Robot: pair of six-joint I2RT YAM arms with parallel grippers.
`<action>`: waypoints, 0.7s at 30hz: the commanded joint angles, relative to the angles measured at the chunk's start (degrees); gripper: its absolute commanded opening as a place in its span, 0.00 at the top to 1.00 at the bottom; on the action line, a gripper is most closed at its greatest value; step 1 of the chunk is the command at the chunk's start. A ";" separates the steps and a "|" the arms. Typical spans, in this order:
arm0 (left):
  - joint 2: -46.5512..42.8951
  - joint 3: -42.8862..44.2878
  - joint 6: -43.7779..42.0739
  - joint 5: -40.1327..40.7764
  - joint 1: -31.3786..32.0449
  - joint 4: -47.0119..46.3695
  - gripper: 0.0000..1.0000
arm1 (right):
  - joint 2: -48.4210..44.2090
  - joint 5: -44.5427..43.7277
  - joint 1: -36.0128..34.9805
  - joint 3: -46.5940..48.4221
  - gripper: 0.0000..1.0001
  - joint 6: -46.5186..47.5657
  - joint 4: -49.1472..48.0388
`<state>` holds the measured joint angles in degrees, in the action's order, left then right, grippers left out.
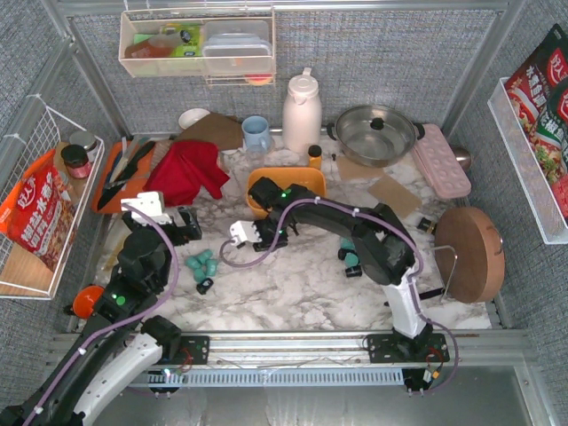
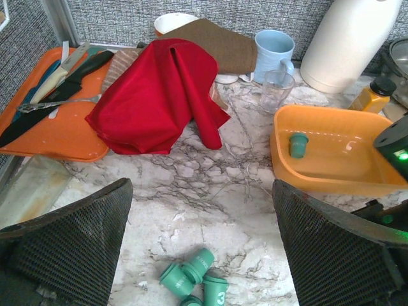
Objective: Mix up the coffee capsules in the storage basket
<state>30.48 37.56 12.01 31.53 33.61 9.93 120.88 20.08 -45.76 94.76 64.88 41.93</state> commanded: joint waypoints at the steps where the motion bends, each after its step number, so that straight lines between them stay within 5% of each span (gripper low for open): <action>1: 0.17 -0.13 -0.34 0.31 -0.10 -1.80 0.01 | -4.15 5.06 1.16 -2.69 0.86 -2.67 -4.26; 10: 0.00 -0.39 0.81 -4.03 -0.07 -3.26 0.01 | -21.97 11.80 6.40 -19.22 0.88 -13.09 -23.51; 21: 8.22 0.23 7.94 -29.90 0.11 -10.52 0.01 | -45.49 10.34 7.56 -48.04 0.88 -29.95 -59.95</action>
<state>35.00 36.93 15.59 15.38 33.61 4.60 80.51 30.79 -38.24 54.08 42.78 -0.40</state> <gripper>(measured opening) 0.992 0.375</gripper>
